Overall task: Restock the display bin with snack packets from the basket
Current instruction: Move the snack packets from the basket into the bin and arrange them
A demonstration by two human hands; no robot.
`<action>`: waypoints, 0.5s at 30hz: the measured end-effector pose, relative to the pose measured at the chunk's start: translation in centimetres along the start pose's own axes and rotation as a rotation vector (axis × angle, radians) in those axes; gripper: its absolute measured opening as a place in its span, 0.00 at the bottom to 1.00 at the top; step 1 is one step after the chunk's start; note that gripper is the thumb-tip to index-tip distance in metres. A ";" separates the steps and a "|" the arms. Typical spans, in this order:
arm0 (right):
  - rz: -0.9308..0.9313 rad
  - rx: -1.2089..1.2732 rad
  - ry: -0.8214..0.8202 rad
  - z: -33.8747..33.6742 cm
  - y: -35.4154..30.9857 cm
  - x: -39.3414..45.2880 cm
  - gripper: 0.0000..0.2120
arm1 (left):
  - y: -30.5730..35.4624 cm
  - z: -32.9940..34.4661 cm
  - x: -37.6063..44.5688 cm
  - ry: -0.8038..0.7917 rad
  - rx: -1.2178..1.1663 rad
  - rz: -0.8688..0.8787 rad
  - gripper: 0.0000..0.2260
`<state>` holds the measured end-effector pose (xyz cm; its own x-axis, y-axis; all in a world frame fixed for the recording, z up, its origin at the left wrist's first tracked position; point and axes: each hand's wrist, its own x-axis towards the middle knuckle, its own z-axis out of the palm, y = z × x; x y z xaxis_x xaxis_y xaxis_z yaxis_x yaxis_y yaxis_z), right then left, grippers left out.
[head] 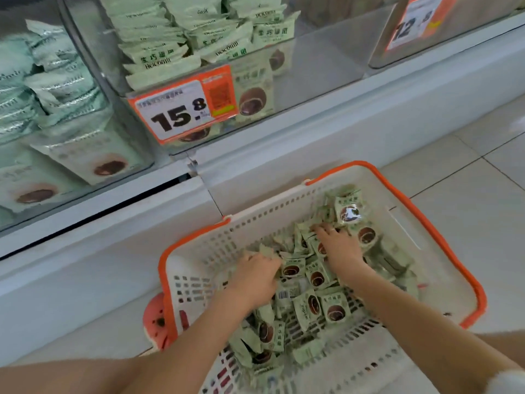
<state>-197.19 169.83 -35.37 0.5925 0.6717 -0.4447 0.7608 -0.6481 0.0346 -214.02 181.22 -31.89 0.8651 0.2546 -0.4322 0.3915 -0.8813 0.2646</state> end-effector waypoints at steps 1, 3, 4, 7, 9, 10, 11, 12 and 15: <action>0.000 -0.062 0.000 -0.3 0.2 0.3 0.40 | 0.0 0.0 0.4 0.002 -0.011 -0.005 0.12; -0.034 -0.134 0.014 -0.8 0.2 0.5 0.34 | 0.1 -0.2 0.8 0.032 -0.028 -0.013 0.12; -0.060 -0.146 0.015 -1.3 -0.2 0.5 0.30 | 0.2 -0.3 1.0 0.052 -0.045 -0.013 0.14; -0.106 0.026 -0.010 -3.7 -1.6 -0.3 0.20 | 0.5 -1.2 1.5 0.106 -0.091 0.021 0.36; -0.163 0.420 -0.095 -6.0 -1.8 -0.9 0.22 | 1.1 -2.6 1.4 0.150 -0.094 0.082 0.48; -0.233 0.594 -0.141 -7.4 -1.8 -1.4 0.23 | 1.4 -3.6 1.2 0.160 -0.109 0.109 0.51; -0.307 0.683 -0.149 -8.8 -1.8 -2.1 0.22 | 1.8 -4.8 0.9 0.157 -0.136 0.120 0.52; -0.357 0.724 -0.128 -10.1 -1.8 -2.9 0.20 | 2.1 -6.1 0.4 0.159 -0.161 0.124 0.52; -0.358 0.919 -0.016 -13.7 -1.4 -5.3 0.12 | 2.3 -10.5 -1.8 0.257 -0.076 0.158 0.48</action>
<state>-197.73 172.10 -20.80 0.3584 0.8821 -0.3057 0.3888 -0.4387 -0.8102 -211.38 182.95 -21.47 0.9643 0.2173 -0.1511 0.2596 -0.8881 0.3794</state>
